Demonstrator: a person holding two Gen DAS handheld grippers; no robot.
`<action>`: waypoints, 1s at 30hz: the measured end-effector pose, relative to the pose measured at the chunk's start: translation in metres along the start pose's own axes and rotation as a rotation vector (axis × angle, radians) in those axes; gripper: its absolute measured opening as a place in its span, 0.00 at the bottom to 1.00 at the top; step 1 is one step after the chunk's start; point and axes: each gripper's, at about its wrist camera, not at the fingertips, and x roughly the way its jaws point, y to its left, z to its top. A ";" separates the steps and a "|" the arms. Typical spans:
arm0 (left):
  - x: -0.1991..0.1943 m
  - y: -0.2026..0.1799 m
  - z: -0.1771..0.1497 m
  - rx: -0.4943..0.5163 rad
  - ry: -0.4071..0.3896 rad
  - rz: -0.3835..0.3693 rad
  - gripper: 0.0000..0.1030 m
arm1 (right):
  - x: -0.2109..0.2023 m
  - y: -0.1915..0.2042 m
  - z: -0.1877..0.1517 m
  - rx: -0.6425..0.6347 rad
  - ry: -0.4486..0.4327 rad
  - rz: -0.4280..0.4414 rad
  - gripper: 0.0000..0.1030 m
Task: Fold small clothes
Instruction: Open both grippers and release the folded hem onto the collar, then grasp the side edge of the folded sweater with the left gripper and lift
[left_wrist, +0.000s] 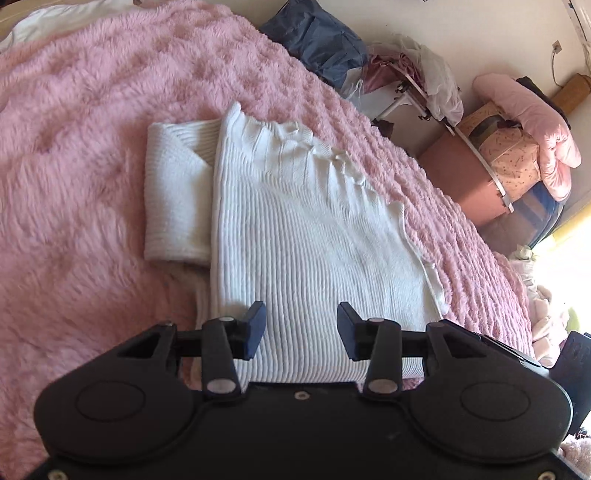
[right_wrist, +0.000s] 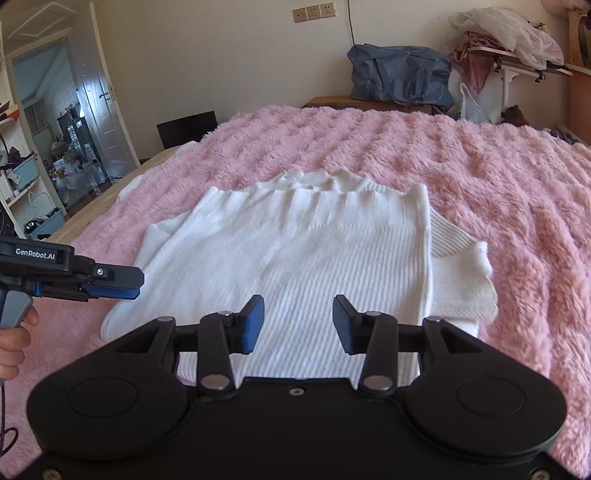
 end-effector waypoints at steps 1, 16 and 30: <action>0.001 0.002 -0.003 0.000 -0.002 0.012 0.43 | 0.001 -0.006 -0.005 0.008 0.014 -0.014 0.42; -0.022 0.014 0.004 -0.015 -0.032 0.039 0.43 | -0.011 0.011 0.001 -0.030 0.047 -0.098 0.40; -0.074 0.059 0.073 -0.132 -0.146 0.130 0.45 | 0.015 0.165 -0.005 -0.323 0.064 0.127 0.43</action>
